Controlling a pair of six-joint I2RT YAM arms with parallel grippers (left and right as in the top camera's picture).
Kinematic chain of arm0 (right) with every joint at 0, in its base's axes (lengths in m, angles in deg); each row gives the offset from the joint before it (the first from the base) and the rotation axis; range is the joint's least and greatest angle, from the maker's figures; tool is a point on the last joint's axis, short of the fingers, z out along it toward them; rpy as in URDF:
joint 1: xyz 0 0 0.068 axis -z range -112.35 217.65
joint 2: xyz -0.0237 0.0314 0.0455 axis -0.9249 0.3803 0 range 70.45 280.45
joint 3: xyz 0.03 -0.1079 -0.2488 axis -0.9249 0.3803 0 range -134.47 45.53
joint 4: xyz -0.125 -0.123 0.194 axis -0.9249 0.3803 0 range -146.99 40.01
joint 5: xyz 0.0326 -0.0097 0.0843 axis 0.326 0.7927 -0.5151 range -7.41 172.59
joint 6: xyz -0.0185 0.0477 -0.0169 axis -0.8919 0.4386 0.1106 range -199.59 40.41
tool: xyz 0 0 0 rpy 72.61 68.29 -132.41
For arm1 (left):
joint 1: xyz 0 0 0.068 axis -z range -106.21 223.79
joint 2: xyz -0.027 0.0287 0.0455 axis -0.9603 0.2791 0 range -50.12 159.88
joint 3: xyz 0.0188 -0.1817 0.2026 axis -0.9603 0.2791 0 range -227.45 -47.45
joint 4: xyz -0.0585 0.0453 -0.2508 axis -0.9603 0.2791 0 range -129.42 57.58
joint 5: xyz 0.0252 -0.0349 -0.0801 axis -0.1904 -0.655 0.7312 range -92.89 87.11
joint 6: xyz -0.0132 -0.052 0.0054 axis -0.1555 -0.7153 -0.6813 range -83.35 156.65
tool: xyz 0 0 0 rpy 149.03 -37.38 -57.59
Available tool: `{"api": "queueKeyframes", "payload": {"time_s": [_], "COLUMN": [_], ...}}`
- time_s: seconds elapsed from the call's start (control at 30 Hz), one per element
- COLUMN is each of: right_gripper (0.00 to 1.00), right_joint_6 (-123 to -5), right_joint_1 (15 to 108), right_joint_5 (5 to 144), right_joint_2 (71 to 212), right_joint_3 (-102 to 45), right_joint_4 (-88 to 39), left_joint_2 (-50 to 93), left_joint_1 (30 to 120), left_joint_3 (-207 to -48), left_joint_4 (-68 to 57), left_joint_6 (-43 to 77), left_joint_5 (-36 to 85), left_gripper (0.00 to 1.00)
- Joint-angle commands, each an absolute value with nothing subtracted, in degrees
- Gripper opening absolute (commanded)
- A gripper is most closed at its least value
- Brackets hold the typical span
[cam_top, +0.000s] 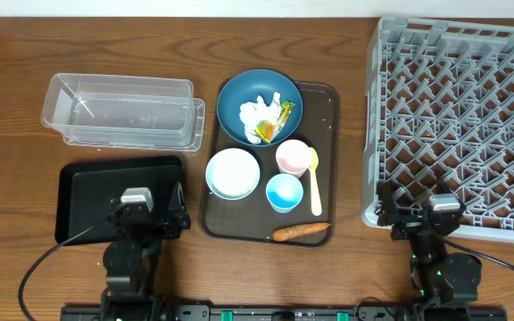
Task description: Sort waste into correct bins and load items into the dishwasher rack
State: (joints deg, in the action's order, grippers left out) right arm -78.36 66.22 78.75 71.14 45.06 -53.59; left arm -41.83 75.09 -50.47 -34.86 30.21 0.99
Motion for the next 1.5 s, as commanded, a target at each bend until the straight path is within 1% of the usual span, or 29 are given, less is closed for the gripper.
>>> {"api": "queueKeyframes", "payload": {"time_s": [0.0, 0.17, 0.33, 0.43, 0.57, 0.7, 0.77, 0.9, 1.07, 1.3, 1.47], "right_gripper": [0.99, 0.99, 0.99, 0.99, 0.99, 0.99, 0.99, 0.99, 0.99, 0.99, 0.99], "right_joint_6": [-76.43, -76.43, -76.45, -76.74, -76.89, -79.6, -81.5, -81.76, -81.76, -81.79, -81.79], "right_joint_1": [65.84, 65.84, 65.84, 65.84, 65.84, 65.84, 65.84, 65.84, 65.84, 65.84, 65.84], "right_joint_5": [82.53, 83.69, 83.69, 83.73, 83.67, 83.65, 83.65, 82.25, 76.43, 74.18, 74.18], "right_joint_2": [71.27, 76.82, 89.7, 99.42, 112.47, 124.36, 129.5, 135.2, 136.45, 136.43, 136.47], "right_joint_3": [42.28, 37.06, 28.53, 21.91, 11.68, -0.47, -5.8, -10.81, -10.94, -10.94, -10.94], "right_joint_4": [-53.7, -53.26, -52.54, -51.31, -46.88, -36.47, -31.6, -27.18, -27.42, -27.84, -27.8], "left_joint_2": [-36.34, -23.42, -8.82, -0.8, 8.64, 15.15, 16.36, 17.3, 17.45, 19.2, 24.25], "left_joint_1": [75.27, 75.27, 75.27, 75.27, 75.27, 75.27, 75.27, 75.27, 75.27, 75.4, 77.54], "left_joint_3": [-56.07, -66.21, -81.01, -90.1, -102.14, -111.19, -112.26, -112.09, -112.09, -112.09, -113.86], "left_joint_4": [-34.93, -33.66, -26.43, -19.63, -7.11, 6.01, 8.61, 10.6, 10.29, -0.05, -5.77], "left_joint_6": [27.39, 27.37, 27.39, 29.19, 30.58, 30.58, 30.58, 30.54, 29.86, 28.99, 28.62], "left_joint_5": [0.49, 0.56, 0.58, 0.86, 1.23, 1.1, 0.73, 0.78, 1.41, 8.12, 8.25], "left_gripper": [0.93, 0.93, 0.93, 0.93, 0.93, 0.93, 0.93, 0.93, 0.93, 0.91, 0.9]}}
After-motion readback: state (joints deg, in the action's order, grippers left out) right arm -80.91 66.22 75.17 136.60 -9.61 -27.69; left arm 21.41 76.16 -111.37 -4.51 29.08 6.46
